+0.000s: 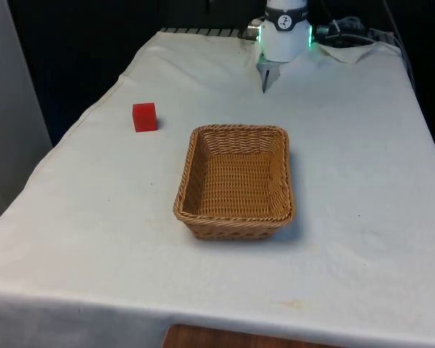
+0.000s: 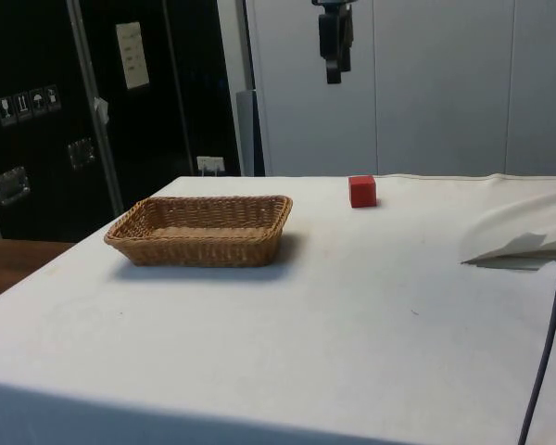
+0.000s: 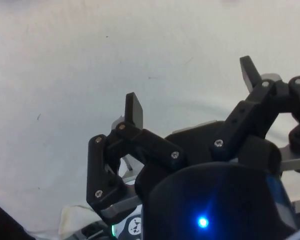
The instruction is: Pick up the cube and place it into the basket.
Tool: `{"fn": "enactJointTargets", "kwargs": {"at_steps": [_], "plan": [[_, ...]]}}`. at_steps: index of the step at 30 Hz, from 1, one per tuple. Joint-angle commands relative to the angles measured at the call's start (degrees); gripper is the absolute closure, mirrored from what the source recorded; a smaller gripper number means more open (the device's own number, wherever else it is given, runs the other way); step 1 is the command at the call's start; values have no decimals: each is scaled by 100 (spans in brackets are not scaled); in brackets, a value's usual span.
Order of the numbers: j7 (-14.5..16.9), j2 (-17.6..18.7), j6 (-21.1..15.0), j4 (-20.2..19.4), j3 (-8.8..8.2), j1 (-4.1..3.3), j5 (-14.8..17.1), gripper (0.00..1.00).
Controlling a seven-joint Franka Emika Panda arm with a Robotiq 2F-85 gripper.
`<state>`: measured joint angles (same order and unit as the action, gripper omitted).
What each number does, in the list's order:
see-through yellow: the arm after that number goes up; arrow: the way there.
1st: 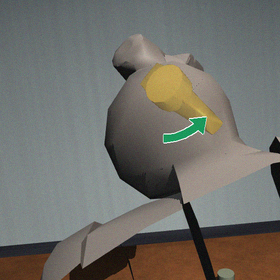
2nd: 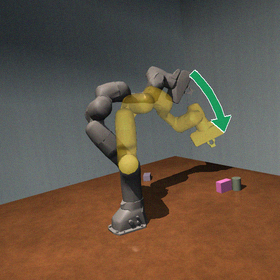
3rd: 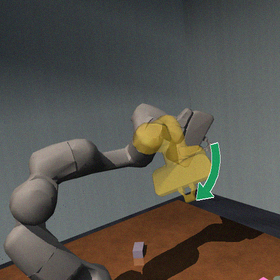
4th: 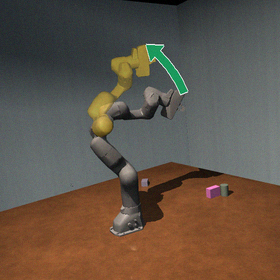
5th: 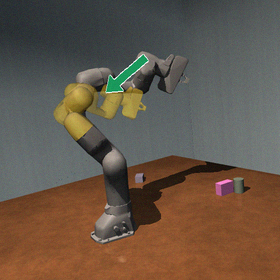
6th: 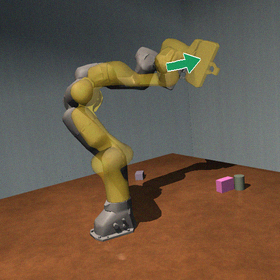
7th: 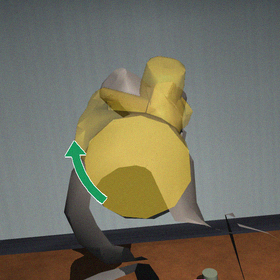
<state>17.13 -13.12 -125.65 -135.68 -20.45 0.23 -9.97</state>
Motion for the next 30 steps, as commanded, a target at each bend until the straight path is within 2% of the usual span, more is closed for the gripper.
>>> {"fn": "enactJointTargets", "kwargs": {"at_steps": [1,2,4,10,11,12,19,20,21,26,28,29,30], "plan": [[52,6,-23,-6,-46,6,0,0],[143,23,-138,-40,-109,29,-23,0],[298,69,-212,-57,-246,29,-17,0],[590,189,-361,-63,-493,23,11,0],[550,183,-292,-46,-487,6,0,0],[647,212,-390,-63,-539,23,17,0],[1083,470,-659,-57,-888,17,115,0],[980,430,-567,-46,-842,11,52,0],[1192,544,-733,-52,-957,11,155,0],[1524,802,-985,-17,-1169,11,309,0],[1576,848,-1031,-11,-1203,11,338,0],[1478,808,-968,-17,-1180,11,252,0],[1690,940,-1117,-6,-1261,11,413,0]]}}
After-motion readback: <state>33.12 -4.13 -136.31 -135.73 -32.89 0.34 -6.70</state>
